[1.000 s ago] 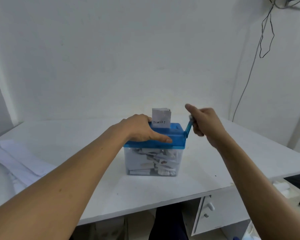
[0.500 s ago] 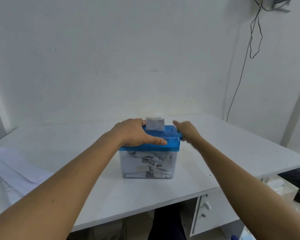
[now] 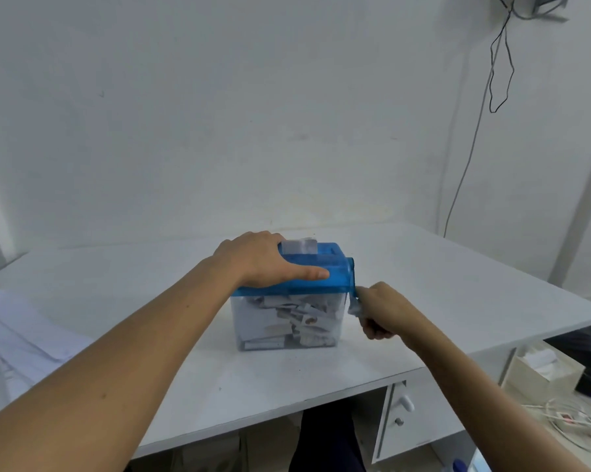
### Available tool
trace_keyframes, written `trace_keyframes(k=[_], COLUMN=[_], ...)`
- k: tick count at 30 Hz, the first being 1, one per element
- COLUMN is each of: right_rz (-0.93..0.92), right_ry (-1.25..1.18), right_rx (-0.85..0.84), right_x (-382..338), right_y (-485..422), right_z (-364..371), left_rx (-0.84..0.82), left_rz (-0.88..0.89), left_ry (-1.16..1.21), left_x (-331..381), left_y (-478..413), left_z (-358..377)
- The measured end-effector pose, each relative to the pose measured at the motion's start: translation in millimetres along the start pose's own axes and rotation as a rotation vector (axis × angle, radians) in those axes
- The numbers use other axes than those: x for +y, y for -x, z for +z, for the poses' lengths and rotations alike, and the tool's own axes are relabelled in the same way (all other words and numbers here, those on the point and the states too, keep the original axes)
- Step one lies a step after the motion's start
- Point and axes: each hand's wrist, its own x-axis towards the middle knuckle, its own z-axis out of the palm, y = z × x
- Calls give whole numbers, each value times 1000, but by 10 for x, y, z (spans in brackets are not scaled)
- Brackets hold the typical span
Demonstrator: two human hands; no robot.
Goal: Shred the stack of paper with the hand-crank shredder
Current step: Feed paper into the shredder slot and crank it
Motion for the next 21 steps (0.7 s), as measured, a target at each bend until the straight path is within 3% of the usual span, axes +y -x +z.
trace_keyframes(k=[4,7,10,16,19,21], right_rz=[-161,-239,-287,-342,-304,-212], right_ry=[-220,-279,-300,-361,-363,-385], right_rx=[184,179,230,521,493,375], right_x=[-57,-228,-341,-607,-628,-496], right_y=[397,466,307,-320,-669,-833], right_z=[-183,-355,-430,-455,-342,-193], left_rx=[-6,-4,4,18,29,31], left_rz=[9,19,35,34,45,50], left_ry=[-5,-5,-1,-13,-28,-31], left_x=[14,15,-1,-13,-6,-10], left_y=[-10,-4,-11,-4,6,7], left_z=[-6,-9,10,10,13,23])
